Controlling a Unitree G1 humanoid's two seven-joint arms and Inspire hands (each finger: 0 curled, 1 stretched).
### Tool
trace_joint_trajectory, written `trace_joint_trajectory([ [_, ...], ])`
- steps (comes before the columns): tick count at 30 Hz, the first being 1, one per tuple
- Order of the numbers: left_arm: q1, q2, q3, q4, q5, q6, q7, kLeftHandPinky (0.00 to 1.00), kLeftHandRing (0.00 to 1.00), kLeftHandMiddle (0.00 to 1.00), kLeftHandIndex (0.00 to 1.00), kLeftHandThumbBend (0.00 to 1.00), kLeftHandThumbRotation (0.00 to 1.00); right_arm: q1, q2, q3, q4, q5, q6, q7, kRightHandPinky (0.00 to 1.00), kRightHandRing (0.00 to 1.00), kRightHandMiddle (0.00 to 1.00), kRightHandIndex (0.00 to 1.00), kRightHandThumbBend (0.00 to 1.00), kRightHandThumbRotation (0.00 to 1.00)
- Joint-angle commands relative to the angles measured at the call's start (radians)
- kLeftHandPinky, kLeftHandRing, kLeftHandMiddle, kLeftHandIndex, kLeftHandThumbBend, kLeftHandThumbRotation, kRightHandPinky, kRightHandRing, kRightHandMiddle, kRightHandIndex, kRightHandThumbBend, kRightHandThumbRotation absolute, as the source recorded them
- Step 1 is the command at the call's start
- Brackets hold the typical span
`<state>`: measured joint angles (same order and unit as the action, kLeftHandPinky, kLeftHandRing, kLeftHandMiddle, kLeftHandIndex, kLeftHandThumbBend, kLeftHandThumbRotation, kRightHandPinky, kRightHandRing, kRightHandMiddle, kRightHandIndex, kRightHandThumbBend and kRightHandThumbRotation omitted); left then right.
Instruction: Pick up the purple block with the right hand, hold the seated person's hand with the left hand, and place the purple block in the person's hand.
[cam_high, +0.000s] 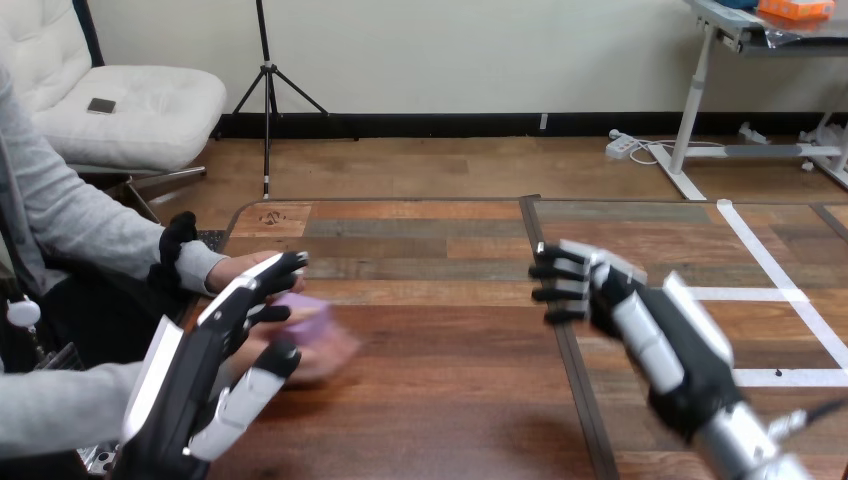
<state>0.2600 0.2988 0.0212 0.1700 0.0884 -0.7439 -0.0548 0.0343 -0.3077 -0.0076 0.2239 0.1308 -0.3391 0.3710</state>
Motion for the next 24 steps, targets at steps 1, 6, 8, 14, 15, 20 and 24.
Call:
trace_joint_trajectory([
  [1, -0.010, -0.011, 0.035, -0.001, 0.007, -0.007, 0.023, 0.88, 0.95, 0.94, 0.90, 0.98, 1.00, 0.025, 0.031, -0.010, -0.071, 0.032, 0.012, -0.004, 0.74, 0.79, 0.82, 0.83, 0.72, 1.00],
  [6, 0.012, -0.011, 0.034, -0.007, 0.019, 0.001, 0.023, 0.94, 0.98, 0.98, 0.94, 1.00, 1.00, 0.064, 0.041, -0.005, -0.078, 0.050, 0.024, 0.024, 0.75, 0.80, 0.83, 0.84, 0.73, 1.00],
  [8, 0.018, -0.010, 0.033, -0.009, 0.023, 0.006, 0.021, 0.96, 0.99, 0.99, 0.96, 1.00, 1.00, 0.074, 0.045, -0.005, -0.078, 0.053, 0.022, 0.033, 0.76, 0.81, 0.83, 0.84, 0.72, 1.00],
  [14, 0.030, -0.024, 0.018, 0.012, -0.004, -0.010, 0.005, 0.99, 1.00, 1.00, 0.99, 1.00, 1.00, 0.105, 0.064, -0.005, -0.077, 0.096, 0.031, 0.075, 0.80, 0.82, 0.84, 0.85, 0.70, 1.00],
  [15, 0.032, -0.030, 0.012, 0.016, -0.017, -0.013, -0.002, 0.99, 1.00, 1.00, 0.99, 1.00, 1.00, 0.112, 0.070, -0.005, -0.073, 0.098, 0.028, 0.074, 0.80, 0.82, 0.84, 0.85, 0.70, 1.00],
  [20, -0.006, -0.050, -0.003, 0.112, -0.068, -0.116, -0.032, 1.00, 1.00, 1.00, 1.00, 1.00, 1.00, 0.124, 0.086, -0.007, -0.055, 0.104, 0.014, 0.077, 0.82, 0.82, 0.84, 0.85, 0.70, 1.00],
  [24, -0.031, -0.084, -0.006, 0.183, -0.097, -0.184, -0.039, 1.00, 1.00, 1.00, 1.00, 1.00, 1.00, 0.127, 0.097, -0.010, -0.040, 0.105, 0.003, 0.082, 0.83, 0.82, 0.83, 0.85, 0.70, 1.00],
])
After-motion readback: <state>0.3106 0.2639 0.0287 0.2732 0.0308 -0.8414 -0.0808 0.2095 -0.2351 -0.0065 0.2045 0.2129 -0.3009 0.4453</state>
